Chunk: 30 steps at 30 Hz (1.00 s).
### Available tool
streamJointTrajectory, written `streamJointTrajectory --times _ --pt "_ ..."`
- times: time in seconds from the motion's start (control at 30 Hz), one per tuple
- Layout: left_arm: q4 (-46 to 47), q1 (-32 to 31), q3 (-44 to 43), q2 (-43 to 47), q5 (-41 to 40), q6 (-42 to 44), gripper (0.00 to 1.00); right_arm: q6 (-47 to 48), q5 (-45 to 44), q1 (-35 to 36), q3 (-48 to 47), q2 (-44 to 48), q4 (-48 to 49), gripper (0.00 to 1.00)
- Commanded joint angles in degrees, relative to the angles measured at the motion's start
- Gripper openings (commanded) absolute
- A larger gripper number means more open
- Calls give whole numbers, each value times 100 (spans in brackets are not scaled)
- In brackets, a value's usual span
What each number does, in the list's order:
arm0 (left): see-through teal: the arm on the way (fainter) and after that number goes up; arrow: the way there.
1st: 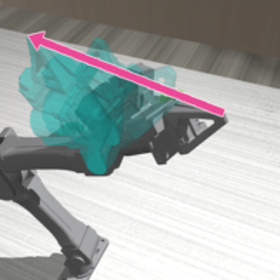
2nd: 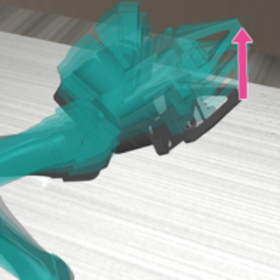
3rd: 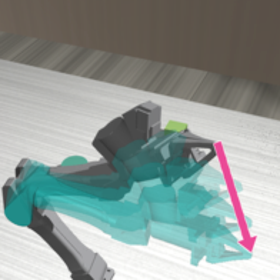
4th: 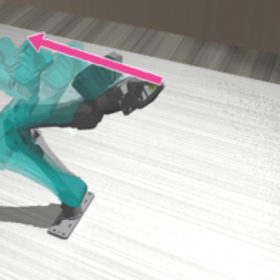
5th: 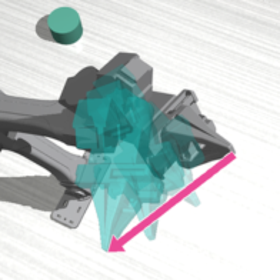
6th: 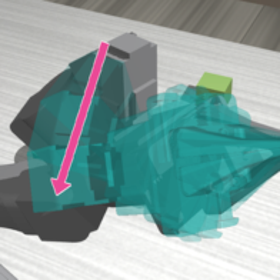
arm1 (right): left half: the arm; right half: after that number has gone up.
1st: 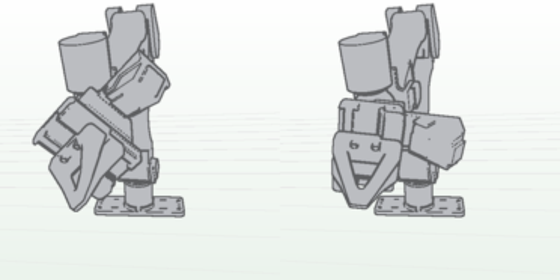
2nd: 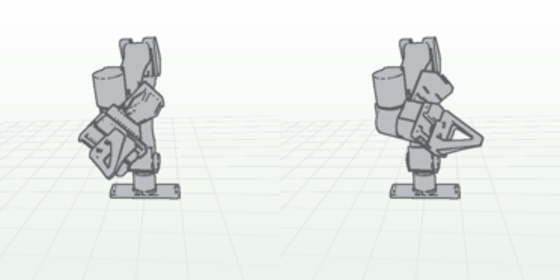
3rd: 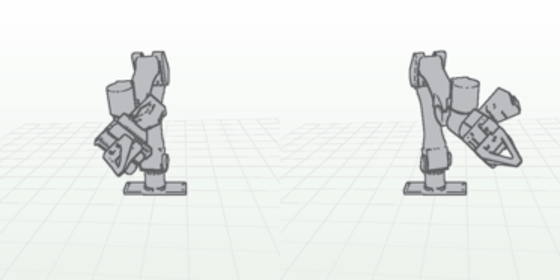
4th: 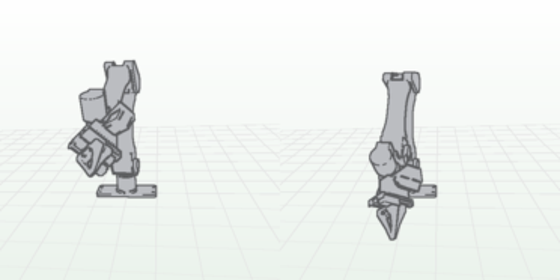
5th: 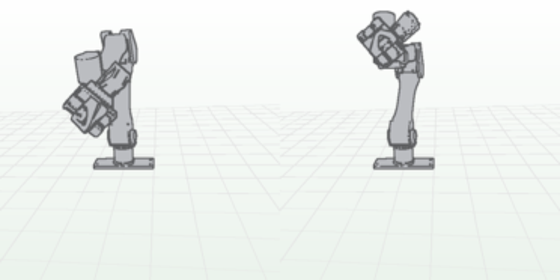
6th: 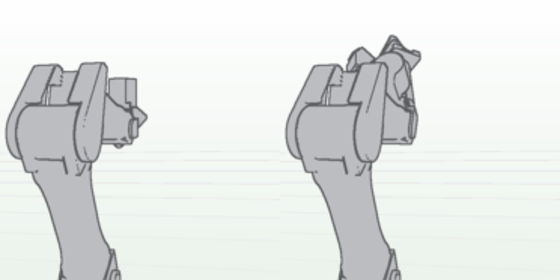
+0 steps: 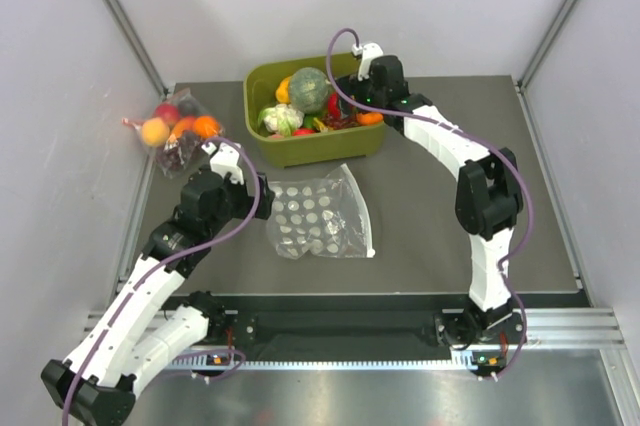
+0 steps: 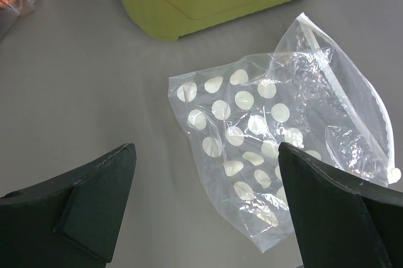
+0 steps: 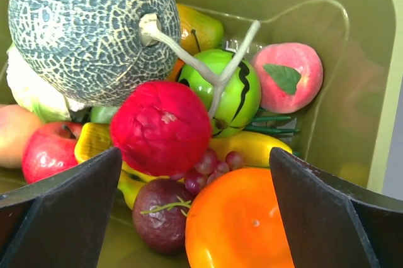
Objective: Open the zip-top bag and remove the fake food
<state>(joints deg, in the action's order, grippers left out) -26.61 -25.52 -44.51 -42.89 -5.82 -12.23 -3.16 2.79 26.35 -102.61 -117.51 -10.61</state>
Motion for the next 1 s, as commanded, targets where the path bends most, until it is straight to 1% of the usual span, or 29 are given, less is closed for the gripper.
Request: streamJointTrajectory --times 0.0,0.13,0.23,0.27,0.37,0.47,0.5,0.53,0.57,0.63,0.67,0.73,0.77,0.8,0.83,0.87,0.93,0.97 --pt "165 56 -5 79 20 72 99 52 -51 -60 170 404 366 100" --pt "165 99 -5 97 11 80 99 105 46 -60 486 878 743 100" --pt "200 126 -5 158 -33 72 99 149 82 -60 926 1484 981 100" --pt "209 135 -5 176 -85 63 99 166 82 -60 1049 1816 1165 100" --pt "279 135 21 290 -191 28 99 272 99 -60 1506 2539 1272 100" --pt "306 144 30 413 -278 10 99 272 3 -60 1866 3268 1080 100" --pt "297 144 22 422 -331 1 99 263 -137 -60 2111 3461 861 100" --pt "288 144 13 466 -419 1 99 272 -182 -60 2287 3881 807 100" --pt "305 144 4 492 -454 10 99 237 -243 -60 2689 4103 771 100" --pt "349 144 4 554 -551 10 99 106 -453 -60 3104 4560 614 100" --pt "358 144 -22 580 -630 10 99 53 -637 -68 3533 5014 552 100" --pt "358 152 -75 581 -674 36 99 -105 -866 -60 3931 5474 272 100" --pt "358 152 -119 572 -718 36 99 -176 -955 -68 4124 5937 166 100" --pt "367 152 -163 554 -762 28 99 -229 -1095 -60 4500 6168 78 100" --pt "358 152 -189 545 -797 36 99 -368 -1148 -60 4678 6388 -106 100" --pt "358 152 -268 545 -815 36 99 -439 -1192 -60 4854 6816 -195 100" --pt "376 161 -339 545 -885 45 99 -606 -1272 -60 5311 7223 -388 100" --pt "385 161 -391 545 -920 45 99 -651 -1350 -68 5574 7608 -546 100"
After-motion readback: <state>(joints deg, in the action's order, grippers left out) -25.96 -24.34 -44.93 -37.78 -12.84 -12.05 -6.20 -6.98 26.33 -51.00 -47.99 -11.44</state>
